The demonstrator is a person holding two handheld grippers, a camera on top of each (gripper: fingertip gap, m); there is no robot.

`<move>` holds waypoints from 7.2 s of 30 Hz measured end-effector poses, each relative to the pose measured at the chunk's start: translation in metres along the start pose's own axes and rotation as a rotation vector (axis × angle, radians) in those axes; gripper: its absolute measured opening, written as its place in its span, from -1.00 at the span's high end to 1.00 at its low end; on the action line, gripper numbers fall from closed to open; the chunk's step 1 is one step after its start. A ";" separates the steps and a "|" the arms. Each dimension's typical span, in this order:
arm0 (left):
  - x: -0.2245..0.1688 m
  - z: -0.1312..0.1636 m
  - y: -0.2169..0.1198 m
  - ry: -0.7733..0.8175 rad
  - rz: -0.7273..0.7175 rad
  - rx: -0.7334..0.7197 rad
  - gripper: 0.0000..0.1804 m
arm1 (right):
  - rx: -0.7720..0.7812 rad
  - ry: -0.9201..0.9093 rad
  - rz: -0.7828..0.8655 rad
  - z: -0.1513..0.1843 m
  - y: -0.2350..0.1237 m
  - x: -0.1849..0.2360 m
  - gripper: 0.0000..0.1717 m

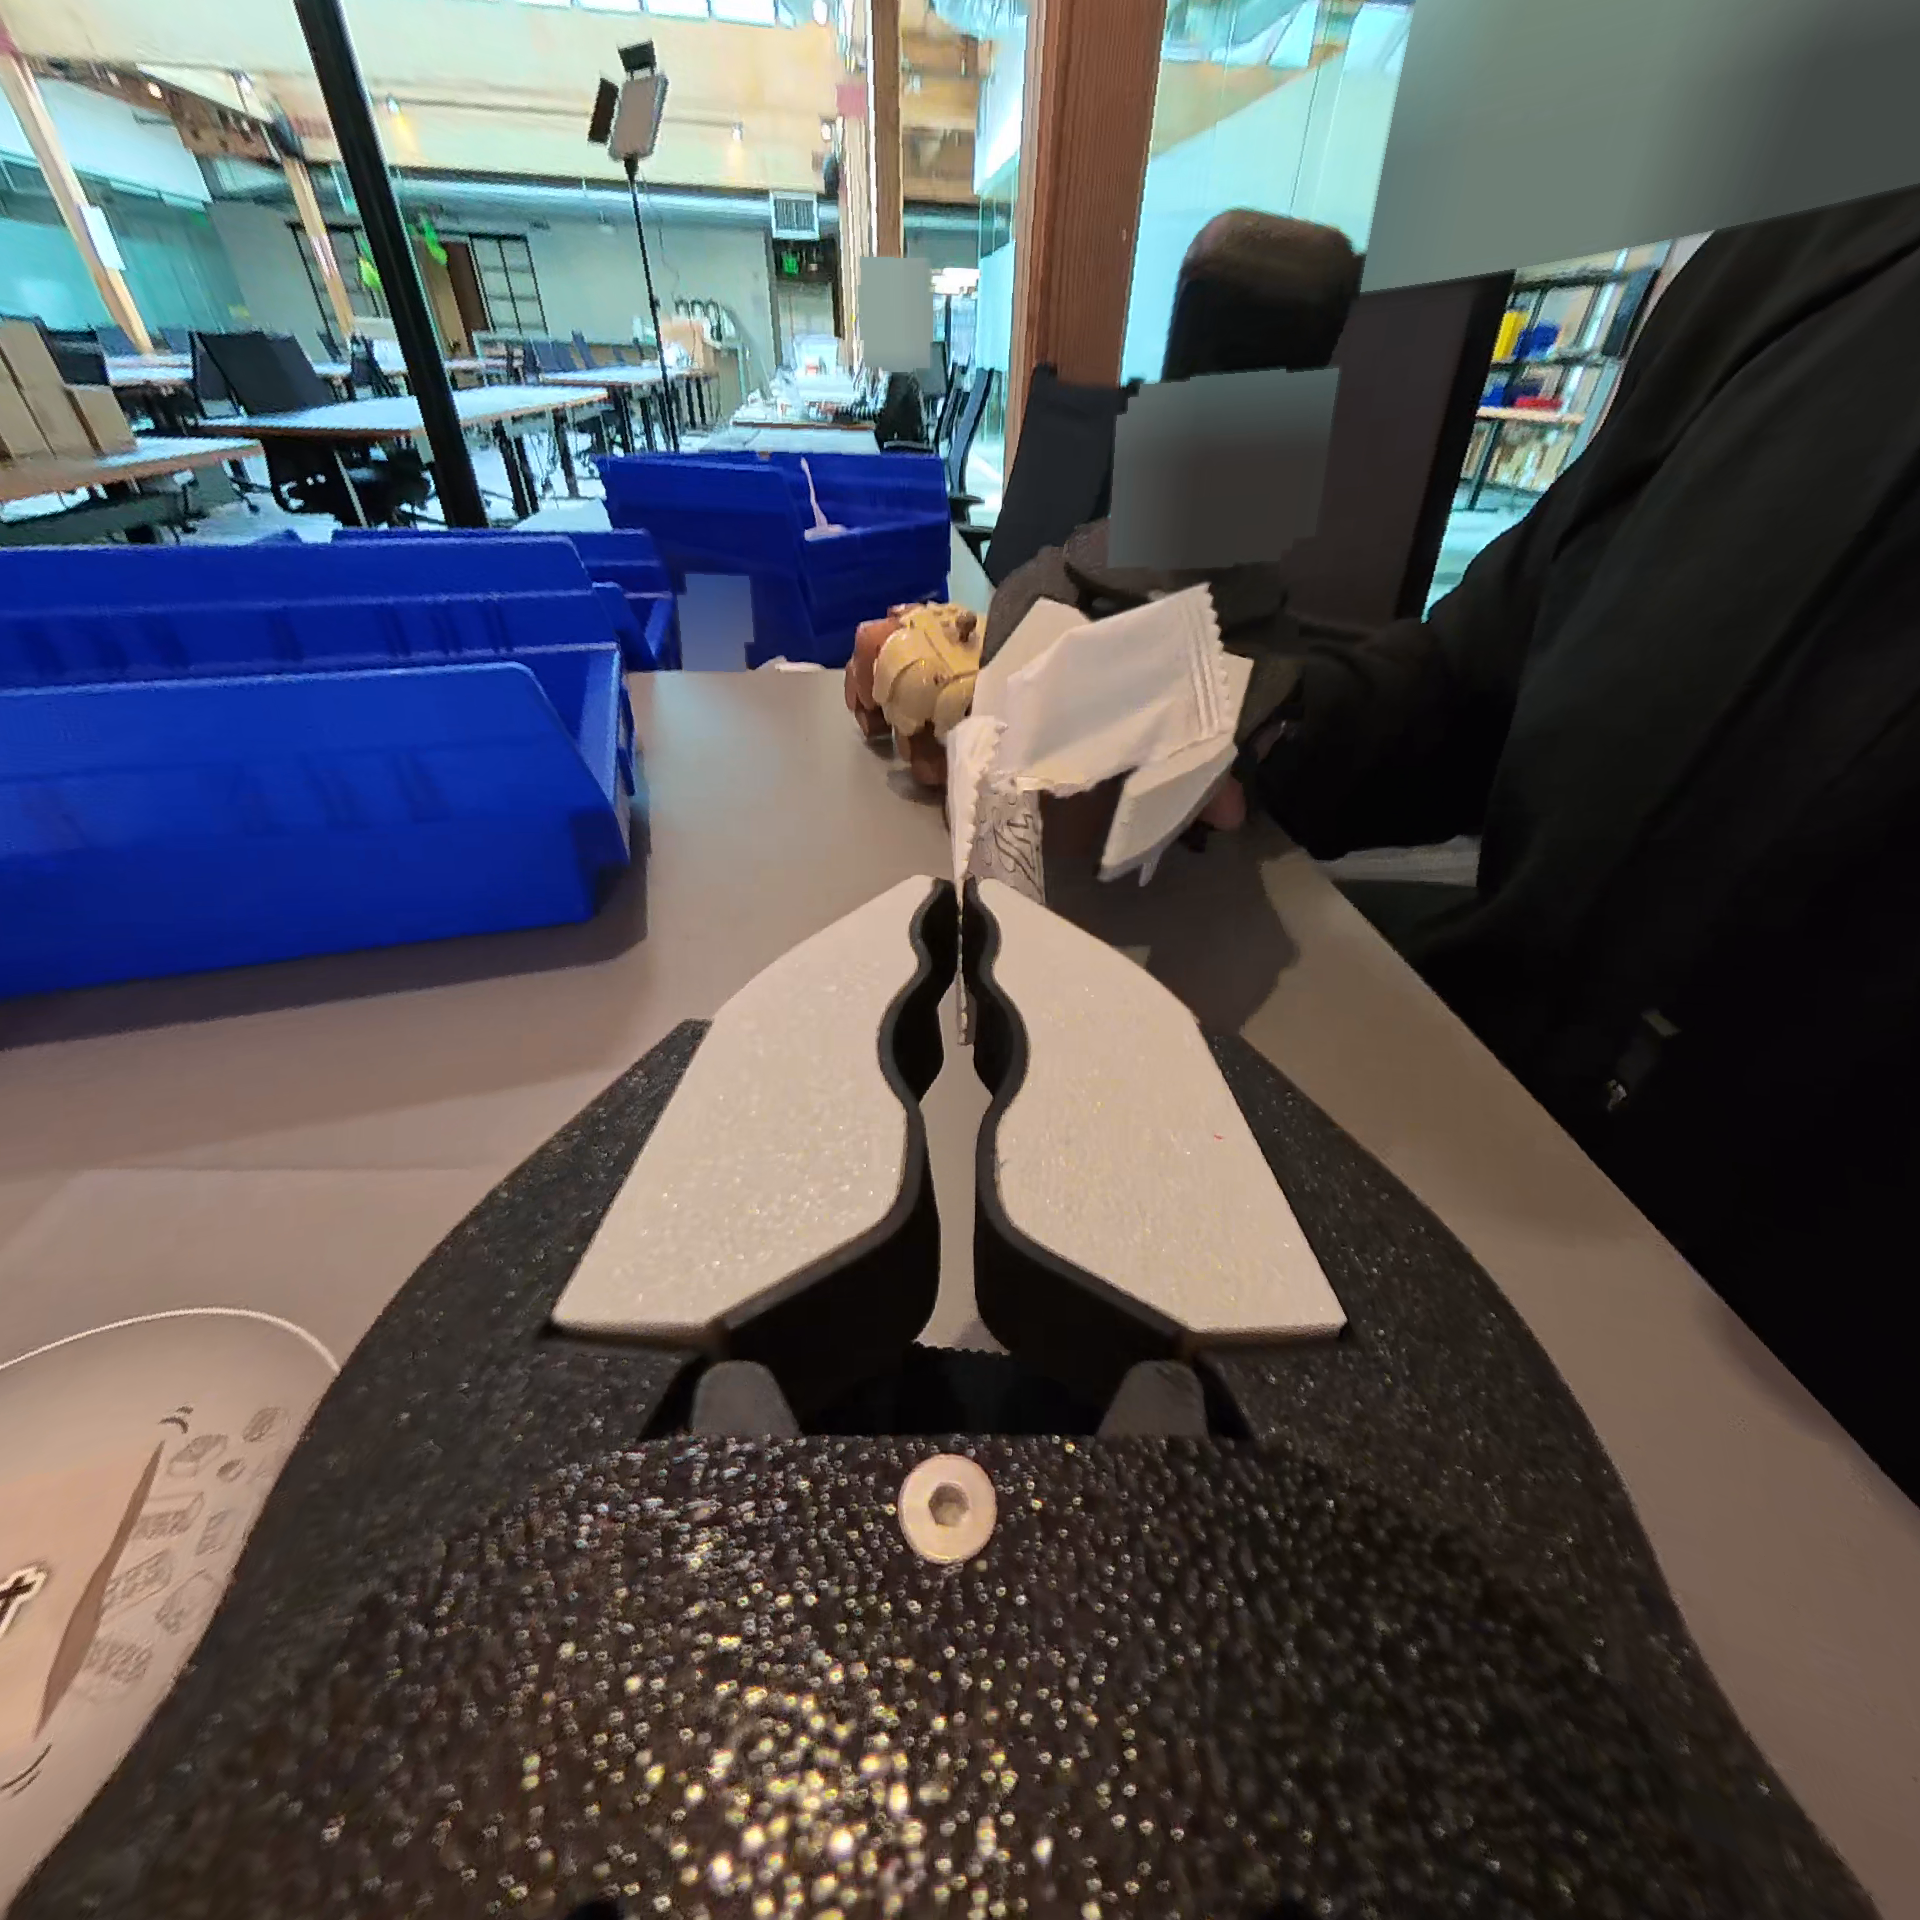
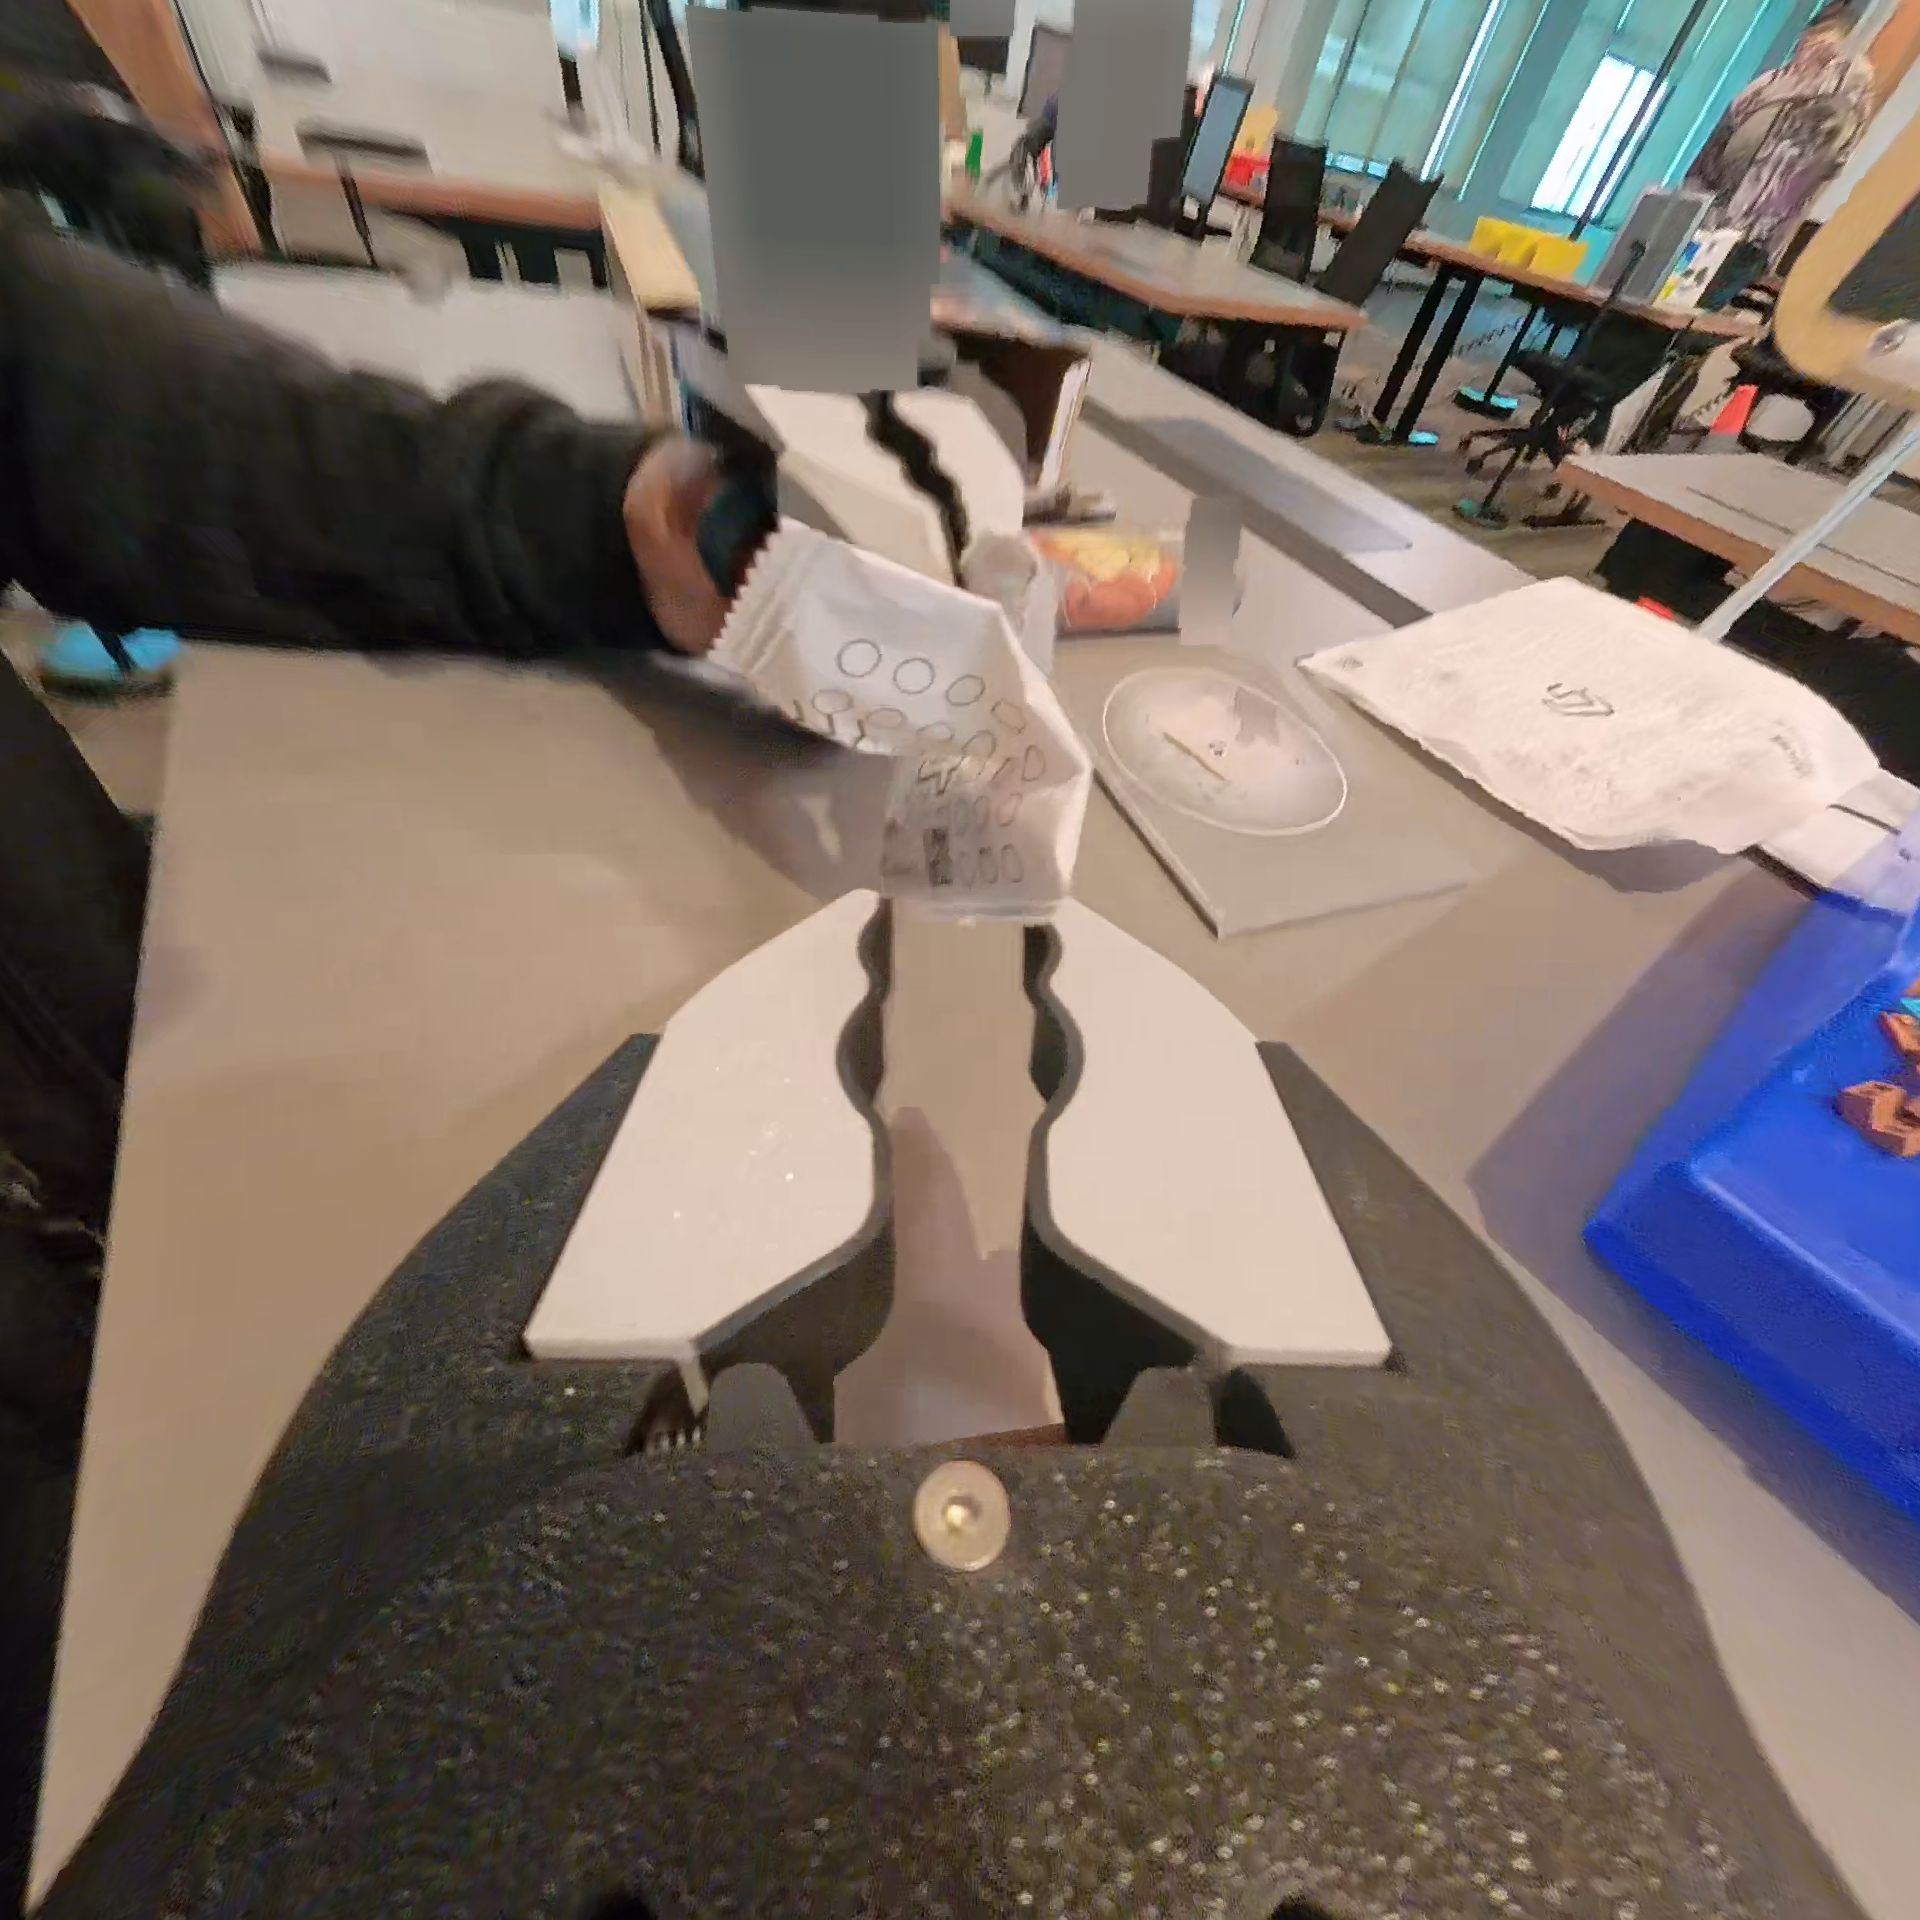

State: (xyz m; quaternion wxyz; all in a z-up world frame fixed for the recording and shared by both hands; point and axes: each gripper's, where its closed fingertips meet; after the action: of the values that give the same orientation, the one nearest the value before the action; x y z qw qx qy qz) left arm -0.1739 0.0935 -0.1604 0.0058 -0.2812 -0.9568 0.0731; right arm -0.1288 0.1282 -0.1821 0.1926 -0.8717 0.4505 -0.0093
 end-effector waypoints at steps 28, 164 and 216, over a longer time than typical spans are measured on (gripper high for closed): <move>-0.015 0.016 0.019 0.114 0.011 0.131 0.99 | -0.043 -0.122 0.000 -0.027 -0.005 -0.007 0.97; 0.156 -0.105 0.096 -0.029 -0.315 -0.066 0.61 | 0.442 -0.734 0.395 0.021 -0.082 -0.291 0.99; 0.005 -0.019 0.077 -0.045 -0.034 0.409 0.99 | 0.387 -1.011 -0.120 -0.036 -0.033 -0.030 1.00</move>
State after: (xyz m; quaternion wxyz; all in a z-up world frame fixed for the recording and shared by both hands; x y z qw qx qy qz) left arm -0.1353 0.1626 -0.1523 0.0427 -0.2561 -0.9265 0.2722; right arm -0.1274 0.1572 -0.1323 0.5413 -0.7404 0.2410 0.3172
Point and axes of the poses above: each gripper's, where its closed fingertips meet, y out along the fingers, z out of its underside, x = y × z across the jaws, and after that the axes turned 5 degrees about x, right-handed
